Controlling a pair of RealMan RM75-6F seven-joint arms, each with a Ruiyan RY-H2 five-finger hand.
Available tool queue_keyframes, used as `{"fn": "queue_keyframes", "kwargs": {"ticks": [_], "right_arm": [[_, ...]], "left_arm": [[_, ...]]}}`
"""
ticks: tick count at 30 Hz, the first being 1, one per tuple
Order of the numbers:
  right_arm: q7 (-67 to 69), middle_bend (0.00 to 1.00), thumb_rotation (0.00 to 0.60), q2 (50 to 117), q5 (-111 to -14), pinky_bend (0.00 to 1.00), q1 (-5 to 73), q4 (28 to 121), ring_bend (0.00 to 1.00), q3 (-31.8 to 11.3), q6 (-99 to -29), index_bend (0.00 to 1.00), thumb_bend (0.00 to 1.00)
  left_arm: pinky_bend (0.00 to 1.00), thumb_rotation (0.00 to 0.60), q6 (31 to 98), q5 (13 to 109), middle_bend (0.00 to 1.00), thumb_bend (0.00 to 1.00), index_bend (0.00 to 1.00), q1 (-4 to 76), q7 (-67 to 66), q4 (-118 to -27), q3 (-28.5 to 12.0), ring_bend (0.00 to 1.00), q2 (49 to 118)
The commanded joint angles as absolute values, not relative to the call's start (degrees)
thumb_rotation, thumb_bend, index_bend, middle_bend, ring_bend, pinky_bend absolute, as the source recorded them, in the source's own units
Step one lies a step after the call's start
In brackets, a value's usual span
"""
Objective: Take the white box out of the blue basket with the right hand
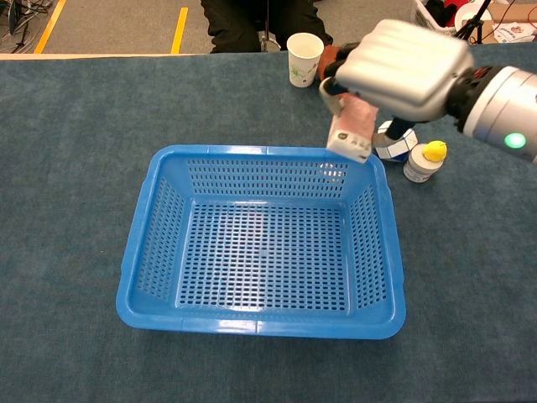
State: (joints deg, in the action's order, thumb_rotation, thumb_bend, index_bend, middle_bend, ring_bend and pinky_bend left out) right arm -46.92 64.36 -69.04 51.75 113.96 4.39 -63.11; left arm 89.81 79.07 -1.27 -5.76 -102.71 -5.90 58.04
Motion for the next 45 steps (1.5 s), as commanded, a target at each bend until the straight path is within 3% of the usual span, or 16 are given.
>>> {"fn": "queue_keyframes", "kwargs": {"ticks": [1,6,9,11,14,22,32,45], "right_arm": [[-45.46,0.38,0.6,62.61,-67.64,0.51,49.71,112.3,0.28,4.29,-63.94,0.58,0.18],[-44.98,0.37,0.6,61.91,-66.2,0.48,47.79,110.09,0.28,4.63,-63.19,0.54,0.18],[-45.13,0.29,0.6,61.87,-64.95,0.45,47.49,109.78,0.23,4.71,-61.7,0.34,0.18],[-44.84,0.21,0.6,61.66,-64.83,0.42,47.3,110.05,0.17,4.64,-60.86,0.12,0.18],[-44.04,0.13,0.6,60.97,-65.53,0.39,46.85,110.48,0.12,4.43,-60.37,0.0,0.17],[-40.35,0.12,0.6,57.6,-68.7,0.37,43.13,113.06,0.11,3.8,-63.71,0.0,0.17],[-37.74,0.29,0.6,51.61,-68.93,0.37,32.53,117.68,0.18,4.12,-76.03,0.16,0.24],[-33.2,0.29,0.6,45.93,-68.6,0.37,18.94,119.61,0.19,6.46,-86.54,0.18,0.25]], "left_arm": [[0.2,0.6,89.25,78.78,0.34,0.25,0.31,-0.93,-5.78,-102.52,-5.94,0.23,58.12],[0.2,0.6,88.12,78.73,0.34,0.25,0.31,0.01,-6.07,-102.39,-6.03,0.23,58.39],[0.2,0.6,87.72,78.8,0.34,0.25,0.31,0.47,-6.22,-102.37,-6.12,0.23,58.43],[0.2,0.6,87.59,78.78,0.34,0.25,0.31,0.67,-6.38,-102.48,-6.16,0.23,58.35],[0.2,0.6,87.43,78.74,0.34,0.25,0.31,0.79,-6.63,-102.67,-6.04,0.23,58.19],[0.2,0.6,87.4,78.84,0.34,0.25,0.31,1.15,-6.82,-102.69,-5.99,0.23,58.01],[0.2,0.6,86.89,79.75,0.34,0.25,0.31,1.69,-7.52,-102.17,-5.41,0.23,57.59],[0.2,0.6,87.06,82.52,0.34,0.25,0.31,1.9,-8.11,-101.77,-3.95,0.23,57.46]]}}
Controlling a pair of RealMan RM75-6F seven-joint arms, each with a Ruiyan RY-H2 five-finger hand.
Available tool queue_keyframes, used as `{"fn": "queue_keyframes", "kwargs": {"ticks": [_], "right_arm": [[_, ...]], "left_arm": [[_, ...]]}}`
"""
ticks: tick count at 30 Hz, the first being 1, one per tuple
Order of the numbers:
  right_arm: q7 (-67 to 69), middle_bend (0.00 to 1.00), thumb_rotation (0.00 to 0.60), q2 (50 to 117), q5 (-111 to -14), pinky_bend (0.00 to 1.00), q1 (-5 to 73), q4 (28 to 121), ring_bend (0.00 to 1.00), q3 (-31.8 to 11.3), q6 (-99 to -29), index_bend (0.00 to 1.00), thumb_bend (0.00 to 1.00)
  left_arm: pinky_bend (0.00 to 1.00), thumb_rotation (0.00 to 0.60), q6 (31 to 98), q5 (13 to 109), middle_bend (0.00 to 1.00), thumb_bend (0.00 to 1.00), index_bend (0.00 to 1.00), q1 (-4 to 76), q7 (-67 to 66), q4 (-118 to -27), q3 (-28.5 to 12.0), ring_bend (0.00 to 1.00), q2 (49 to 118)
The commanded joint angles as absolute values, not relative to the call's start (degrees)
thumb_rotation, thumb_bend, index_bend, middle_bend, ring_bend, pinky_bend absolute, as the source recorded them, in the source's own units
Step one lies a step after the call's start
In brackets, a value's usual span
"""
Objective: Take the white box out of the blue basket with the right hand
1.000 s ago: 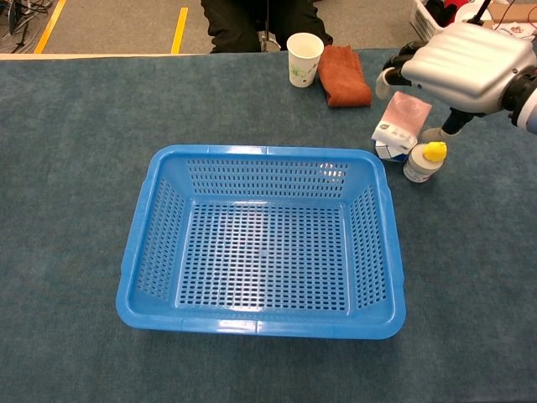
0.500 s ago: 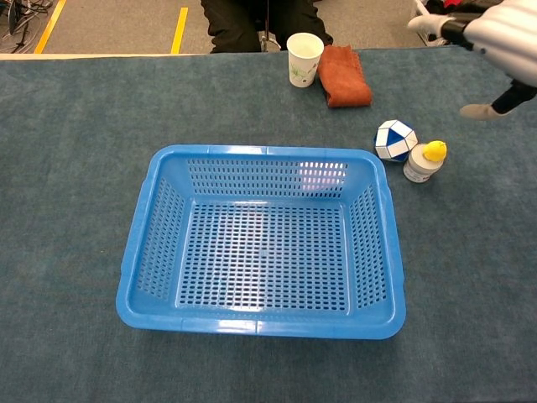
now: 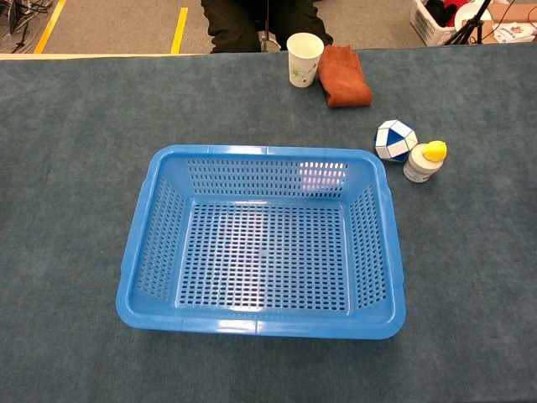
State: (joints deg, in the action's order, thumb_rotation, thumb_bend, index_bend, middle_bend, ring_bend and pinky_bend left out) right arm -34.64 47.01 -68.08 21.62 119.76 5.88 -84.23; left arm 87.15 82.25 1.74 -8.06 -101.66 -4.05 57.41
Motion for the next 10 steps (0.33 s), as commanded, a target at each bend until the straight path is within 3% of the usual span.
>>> {"fn": "queue_keyframes", "kwargs": {"ticks": [1,10], "right_arm": [[-32.89,0.29,0.6,45.8,-68.72,0.37,18.21,119.39,0.19,6.51,-87.02,0.18,0.25],[-31.05,0.29,0.6,45.66,-71.48,0.37,14.65,118.63,0.19,5.3,-88.49,0.18,0.25]], "left_arm": [[0.2,0.6,86.94,82.67,0.34,0.25,0.31,2.04,-8.18,-101.85,-3.95,0.23,57.49],[0.2,0.6,86.4,83.19,0.34,0.25,0.31,3.01,-9.51,-102.53,-4.04,0.23,57.91]]}}
